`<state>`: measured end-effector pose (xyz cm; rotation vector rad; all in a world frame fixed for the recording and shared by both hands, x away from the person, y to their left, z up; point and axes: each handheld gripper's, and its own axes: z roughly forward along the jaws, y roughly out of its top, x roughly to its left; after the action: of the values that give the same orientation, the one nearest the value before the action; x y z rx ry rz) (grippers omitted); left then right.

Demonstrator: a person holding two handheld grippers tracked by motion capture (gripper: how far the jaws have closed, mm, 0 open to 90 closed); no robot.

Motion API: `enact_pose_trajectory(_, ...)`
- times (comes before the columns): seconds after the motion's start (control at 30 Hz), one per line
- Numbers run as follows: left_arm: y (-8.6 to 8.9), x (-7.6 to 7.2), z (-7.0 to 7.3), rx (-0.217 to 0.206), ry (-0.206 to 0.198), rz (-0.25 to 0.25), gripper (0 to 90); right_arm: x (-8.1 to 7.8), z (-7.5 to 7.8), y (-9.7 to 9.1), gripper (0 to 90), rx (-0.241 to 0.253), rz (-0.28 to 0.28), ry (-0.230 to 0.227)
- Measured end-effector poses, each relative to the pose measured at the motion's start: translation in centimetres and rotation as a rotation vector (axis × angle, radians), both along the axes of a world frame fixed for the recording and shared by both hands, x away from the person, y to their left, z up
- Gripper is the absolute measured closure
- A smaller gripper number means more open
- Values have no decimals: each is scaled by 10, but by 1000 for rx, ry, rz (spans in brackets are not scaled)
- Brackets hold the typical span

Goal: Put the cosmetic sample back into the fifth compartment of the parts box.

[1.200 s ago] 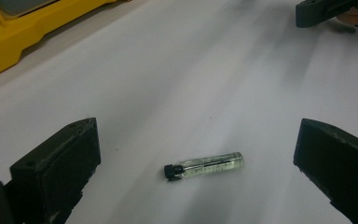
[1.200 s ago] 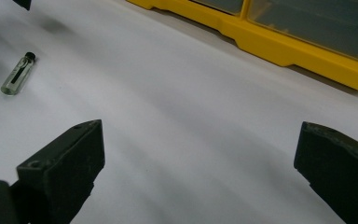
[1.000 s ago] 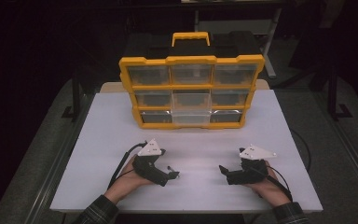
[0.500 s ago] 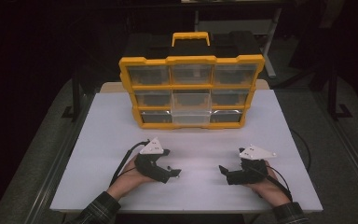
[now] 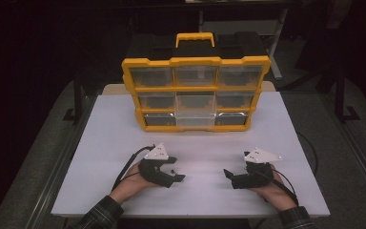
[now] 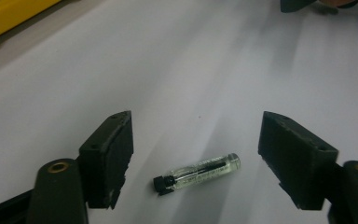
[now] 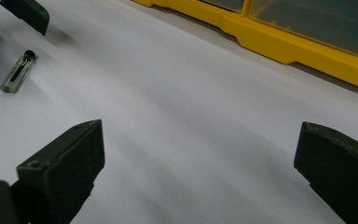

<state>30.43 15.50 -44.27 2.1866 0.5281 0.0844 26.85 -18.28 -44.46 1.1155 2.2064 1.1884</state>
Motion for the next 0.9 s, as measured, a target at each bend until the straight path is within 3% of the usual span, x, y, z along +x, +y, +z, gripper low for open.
enact_pose_trajectory(0.53,-1,-2,-5,17,-8,-43,448,0,0,1,13,-1,5,0)
enact_pose_trajectory(0.9,-2,-3,-8,36,-8,-58,506,0,0,1,13,-3,5,0)
